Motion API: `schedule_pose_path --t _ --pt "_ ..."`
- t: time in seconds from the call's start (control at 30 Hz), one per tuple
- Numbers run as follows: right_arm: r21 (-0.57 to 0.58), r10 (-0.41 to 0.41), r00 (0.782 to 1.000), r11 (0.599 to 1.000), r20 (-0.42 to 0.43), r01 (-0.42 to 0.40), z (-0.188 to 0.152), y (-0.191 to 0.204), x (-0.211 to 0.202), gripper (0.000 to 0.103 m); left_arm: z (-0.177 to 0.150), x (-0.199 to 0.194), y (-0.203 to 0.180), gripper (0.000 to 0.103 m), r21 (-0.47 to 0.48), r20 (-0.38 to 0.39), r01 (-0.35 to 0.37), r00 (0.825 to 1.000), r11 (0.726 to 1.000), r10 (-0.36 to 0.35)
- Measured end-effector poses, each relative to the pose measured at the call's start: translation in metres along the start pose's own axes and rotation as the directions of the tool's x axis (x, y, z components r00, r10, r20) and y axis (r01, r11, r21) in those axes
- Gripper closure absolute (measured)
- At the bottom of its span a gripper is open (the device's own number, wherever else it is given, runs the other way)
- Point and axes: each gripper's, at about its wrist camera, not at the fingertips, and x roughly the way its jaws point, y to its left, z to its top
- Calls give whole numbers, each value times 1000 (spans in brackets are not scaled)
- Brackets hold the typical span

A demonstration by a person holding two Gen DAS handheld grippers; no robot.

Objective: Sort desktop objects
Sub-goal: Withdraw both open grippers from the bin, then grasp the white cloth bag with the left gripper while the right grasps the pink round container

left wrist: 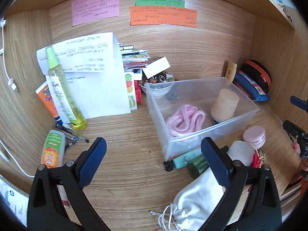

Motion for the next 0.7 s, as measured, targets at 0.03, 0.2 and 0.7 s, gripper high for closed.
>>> schedule_pose_path --t 0.03,0.2,0.7 --pt "2 -5 1000 1000 -4 5 -4 -1 -2 2 -4 -5 1 3 5 5 -1 1000 1000 1" --pt "-38 -45 999 998 -24 44 -19 -2 5 2 -27 -18 -2 3 46 10 -8 1000 999 7" --pt "48 71 976 997 -205 -62 -42 -6 66 3 -79 5 -42 3 152 -101 90 992 984 -75"
